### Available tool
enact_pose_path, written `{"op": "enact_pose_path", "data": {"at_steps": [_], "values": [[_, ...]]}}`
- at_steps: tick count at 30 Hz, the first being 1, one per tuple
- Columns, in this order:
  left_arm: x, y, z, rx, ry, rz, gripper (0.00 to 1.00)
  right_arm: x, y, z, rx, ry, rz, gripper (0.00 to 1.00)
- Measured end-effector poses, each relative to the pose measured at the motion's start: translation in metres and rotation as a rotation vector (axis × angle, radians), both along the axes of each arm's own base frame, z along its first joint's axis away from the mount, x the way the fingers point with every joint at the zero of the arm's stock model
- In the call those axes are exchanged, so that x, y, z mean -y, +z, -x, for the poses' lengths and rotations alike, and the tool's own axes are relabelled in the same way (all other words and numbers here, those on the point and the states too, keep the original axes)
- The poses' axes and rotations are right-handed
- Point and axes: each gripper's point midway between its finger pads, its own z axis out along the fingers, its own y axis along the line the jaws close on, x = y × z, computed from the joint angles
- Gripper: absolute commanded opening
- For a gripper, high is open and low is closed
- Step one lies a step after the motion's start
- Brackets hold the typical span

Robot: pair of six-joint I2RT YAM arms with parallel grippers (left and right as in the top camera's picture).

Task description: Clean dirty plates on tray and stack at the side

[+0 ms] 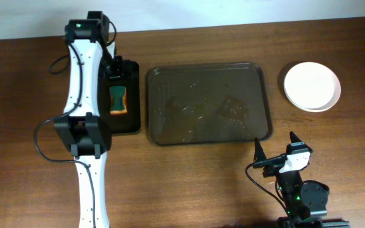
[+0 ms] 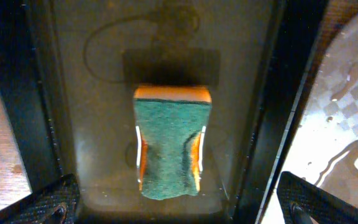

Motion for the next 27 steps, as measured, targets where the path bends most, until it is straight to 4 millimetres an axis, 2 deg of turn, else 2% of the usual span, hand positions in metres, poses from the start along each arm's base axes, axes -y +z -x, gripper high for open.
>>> {"op": "enact_pose_path", "data": {"at_steps": [3, 5, 7, 8, 9, 10, 11, 12, 13, 16, 18, 19, 20, 22, 24, 25, 27], "values": [[0.033, 0.001, 0.004, 0.002, -0.066, -0.001, 1.0, 0.0, 0.0, 0.0, 0.0, 0.0, 0.0, 0.99], [0.053, 0.017, 0.008, 0.034, -0.1, 0.004, 1.0, 0.0, 0.0, 0.0, 0.0, 0.0, 0.0, 0.98], [0.06, 0.069, 0.009, 0.151, -0.107, 0.023, 1.0, 0.0, 0.0, 0.0, 0.0, 0.0, 0.0, 0.98], [0.057, 0.113, 0.012, 0.254, -0.102, 0.037, 1.0, 0.0, 0.0, 0.0, 0.0, 0.0, 0.0, 0.98], [0.052, 0.161, 0.024, 0.357, -0.095, 0.051, 0.99, 0.0, 0.0, 0.0, 0.0, 0.0, 0.0, 0.98], [0.046, 0.192, 0.036, 0.434, -0.086, 0.046, 1.0, 0.0, 0.0, 0.0, 0.0, 0.0, 0.0, 0.98], [0.037, 0.21, 0.058, 0.453, -0.079, 0.028, 1.0, 0.0, 0.0, 0.0, 0.001, 0.0, 0.0, 0.99], [0.025, 0.23, 0.097, 0.477, -0.071, 0.004, 1.0, 0.0, 0.0, 0.0, 0.0, 0.0, 0.0, 0.99], [0.019, 0.24, 0.111, 0.544, -0.063, -0.001, 1.0, 0.0, 0.0, 0.0, 0.0, 0.0, 0.0, 0.98], [0.008, 0.214, 0.152, 0.59, -0.051, -0.013, 1.0, 0.0, 0.0, 0.0, 0.0, 0.0, 0.0, 0.98], [0.0, 0.205, 0.176, 0.706, -0.035, -0.012, 1.0, 0.0, 0.0, 0.0, 0.001, 0.001, 0.0, 0.98], [-0.008, 0.195, 0.205, 0.729, -0.029, -0.019, 1.0, 0.0, 0.0, 0.0, 0.0, 0.001, 0.0, 0.99], [-0.013, 0.195, 0.226, 0.774, -0.024, -0.015, 1.0, 0.0, 0.001, 0.0, 0.003, 0.001, 0.0, 0.98], [-0.021, 0.189, 0.261, 0.824, -0.017, -0.01, 1.0, 0.0, 0.0, 0.0, 0.001, 0.001, 0.0, 0.98], [-0.026, 0.193, 0.272, 0.898, -0.003, -0.014, 1.0, 0.0, 0.0, 0.0, 0.001, 0.001, 0.0, 0.98], [-0.028, 0.185, 0.271, 0.929, 0.006, -0.02, 1.0, 0.0, 0.0, 0.0, 0.001, 0.0, 0.0, 0.98], [-0.03, 0.155, 0.261, 1.011, 0.028, -0.028, 1.0, 0.0, 0.0, 0.0, 0.001, 0.001, 0.0, 0.98]]}}
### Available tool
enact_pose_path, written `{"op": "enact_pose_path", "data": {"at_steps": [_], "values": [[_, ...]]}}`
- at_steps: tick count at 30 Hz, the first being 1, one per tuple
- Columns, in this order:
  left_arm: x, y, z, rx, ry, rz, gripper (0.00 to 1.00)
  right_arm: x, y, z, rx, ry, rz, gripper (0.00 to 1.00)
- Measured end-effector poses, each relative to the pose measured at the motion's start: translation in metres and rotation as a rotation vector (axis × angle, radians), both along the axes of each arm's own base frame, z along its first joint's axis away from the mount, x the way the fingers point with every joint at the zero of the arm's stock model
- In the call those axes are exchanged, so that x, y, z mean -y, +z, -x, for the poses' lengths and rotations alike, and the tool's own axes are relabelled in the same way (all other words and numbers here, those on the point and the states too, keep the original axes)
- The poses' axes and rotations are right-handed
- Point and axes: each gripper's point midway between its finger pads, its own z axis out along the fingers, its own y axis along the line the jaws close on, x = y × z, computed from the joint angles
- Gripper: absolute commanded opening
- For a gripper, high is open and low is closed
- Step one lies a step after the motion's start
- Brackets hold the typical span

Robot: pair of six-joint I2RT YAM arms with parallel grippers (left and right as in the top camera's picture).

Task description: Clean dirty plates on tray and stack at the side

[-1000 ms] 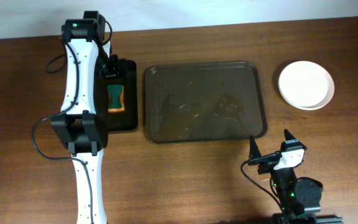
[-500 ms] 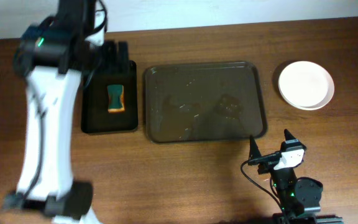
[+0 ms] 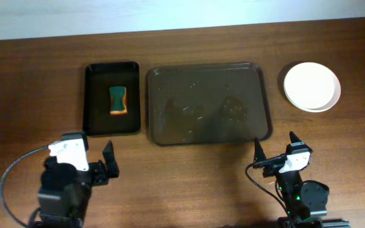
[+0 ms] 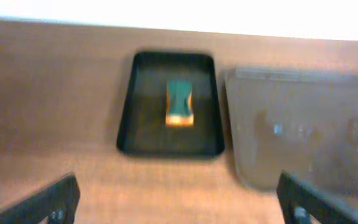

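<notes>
The grey tray (image 3: 208, 104) lies mid-table with water streaks on it and no plate; its left part (image 4: 309, 137) shows in the left wrist view. A white plate (image 3: 312, 86) rests on the table to the tray's right. A green and orange sponge (image 3: 118, 101) (image 4: 179, 104) lies in a small black tray (image 3: 94, 101) (image 4: 135, 118). My left gripper (image 3: 109, 163) (image 4: 179, 208) is open and empty near the front left edge, well short of the black tray. My right gripper (image 3: 275, 144) stands open and empty in front of the grey tray's right corner.
Bare brown wood surrounds the trays. The left arm's body (image 3: 62, 187) sits at the front left and the right arm's base (image 3: 300, 193) at the front right. A pale wall runs along the table's far edge.
My left arm was stretched out with its open gripper just above the sponge in the black tray; now it is drawn back to the front left. The sponge, plate and right arm have not moved.
</notes>
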Motion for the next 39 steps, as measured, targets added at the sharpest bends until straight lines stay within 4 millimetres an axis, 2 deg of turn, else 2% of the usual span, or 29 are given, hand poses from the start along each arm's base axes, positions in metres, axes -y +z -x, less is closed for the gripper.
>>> {"op": "enact_pose_path", "data": {"at_steps": [3, 4, 5, 8, 12, 15, 19, 30, 39], "values": [[0.001, -0.029, -0.02, 0.229, 0.017, 0.039, 1.0, 0.0, 0.0, 0.0, 0.0, 0.0, 0.0, 0.98], [0.001, -0.032, -0.026, 0.317, 0.019, 0.054, 1.0, 0.0, 0.0, 0.0, 0.0, 0.0, 0.0, 0.98], [0.002, -0.05, -0.028, 0.374, 0.021, 0.066, 1.0, 0.0, 0.0, 0.0, 0.0, 0.0, 0.0, 0.98], [0.0, -0.057, -0.03, 0.513, 0.029, 0.092, 1.0, 0.0, 0.0, 0.0, 0.0, 0.0, 0.0, 0.98], [-0.018, -0.067, -0.027, 0.51, 0.094, 0.075, 1.0, 0.0, 0.0, 0.0, -0.001, 0.0, 0.0, 0.98], [-0.034, -0.092, -0.017, 0.416, 0.143, 0.051, 1.0, 0.0, 0.001, 0.0, 0.002, 0.0, 0.0, 0.98], [-0.042, -0.087, -0.011, 0.447, 0.161, 0.054, 1.0, 0.0, 0.0, 0.0, 0.001, 0.0, 0.0, 0.98], [-0.034, -0.088, -0.012, 0.43, 0.058, -0.12, 1.0, 0.0, 0.0, 0.0, 0.001, 0.0, 0.0, 0.98], [-0.028, -0.088, -0.012, 0.43, 0.023, -0.143, 1.0, 0.0, 0.0, 0.0, 0.001, 0.0, 0.0, 0.98]]}}
